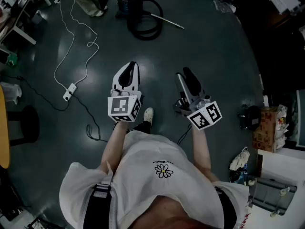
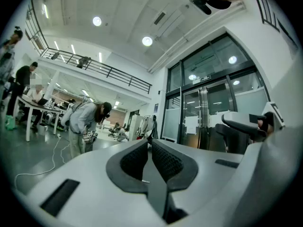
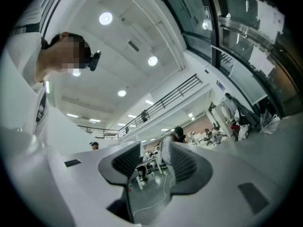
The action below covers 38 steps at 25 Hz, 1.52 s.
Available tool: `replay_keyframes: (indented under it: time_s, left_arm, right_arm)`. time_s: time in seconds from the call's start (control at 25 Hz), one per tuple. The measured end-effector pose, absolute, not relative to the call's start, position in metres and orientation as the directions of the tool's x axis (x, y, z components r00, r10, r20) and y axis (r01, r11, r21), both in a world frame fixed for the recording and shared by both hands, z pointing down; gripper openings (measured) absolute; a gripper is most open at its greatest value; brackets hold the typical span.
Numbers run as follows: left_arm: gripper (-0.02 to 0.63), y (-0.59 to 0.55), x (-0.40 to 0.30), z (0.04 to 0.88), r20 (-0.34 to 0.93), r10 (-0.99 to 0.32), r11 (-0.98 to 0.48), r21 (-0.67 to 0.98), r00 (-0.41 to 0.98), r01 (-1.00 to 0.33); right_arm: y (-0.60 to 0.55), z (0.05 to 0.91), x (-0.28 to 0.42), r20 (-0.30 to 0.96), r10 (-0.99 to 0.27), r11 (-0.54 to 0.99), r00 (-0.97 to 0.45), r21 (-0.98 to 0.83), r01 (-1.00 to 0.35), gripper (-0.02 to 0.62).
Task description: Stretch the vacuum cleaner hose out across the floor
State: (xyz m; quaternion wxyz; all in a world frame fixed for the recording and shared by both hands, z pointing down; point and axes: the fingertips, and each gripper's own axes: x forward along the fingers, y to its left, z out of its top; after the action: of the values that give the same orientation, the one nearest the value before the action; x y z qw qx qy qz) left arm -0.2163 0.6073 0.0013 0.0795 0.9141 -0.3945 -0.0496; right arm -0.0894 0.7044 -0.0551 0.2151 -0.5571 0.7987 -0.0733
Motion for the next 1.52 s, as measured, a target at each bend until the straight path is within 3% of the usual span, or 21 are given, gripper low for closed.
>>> replay_keyframes:
  time_s: [0.08,0.12,0.28,0.64,1.12,1.52]
  left_arm:
    - [0.013,0.574,-0.202,-0.003,-0.045,-0.705,-0.701,0.195,0.708,-0.686]
    - [0.033,0.559,-0.194,-0.005,-0.049,-0.695,-0.711,0.195,0.717,-0.676]
    - [0.117,0.506,-0.154,-0.01,-0.044,-0.672,-0.734,0.177,0.74,-0.656]
    - [0.117,0.391,-0.08,0.017,0.024,-0.677,-0.722,0.175,0.736,-0.67]
    - [0.117,0.167,0.037,0.046,0.143,-0.737,-0.648,0.129,0.661,-0.751]
    - [0.117,0.014,0.056,0.065,0.183,-0.747,-0.62,0.154,0.639,-0.77]
  right_arm:
    - [0.667,-0.05,-0.077,-0.26,-0.924,0.364,-0.281,-0.37,-0.855,0.275]
    - [0.65,-0.048,-0.071,-0.253,-0.925,0.361,-0.282,-0.359,-0.861,0.289]
    - [0.599,-0.044,-0.04,-0.224,-0.934,0.335,-0.279,-0.279,-0.9,0.29]
    - [0.48,-0.011,0.044,-0.172,-0.937,0.346,-0.303,-0.352,-0.87,0.288]
    - [0.234,0.046,0.162,0.03,-0.893,0.425,-0.45,-0.277,-0.862,0.288]
    - [0.088,0.071,0.189,0.128,-0.877,0.406,-0.463,-0.317,-0.857,0.288]
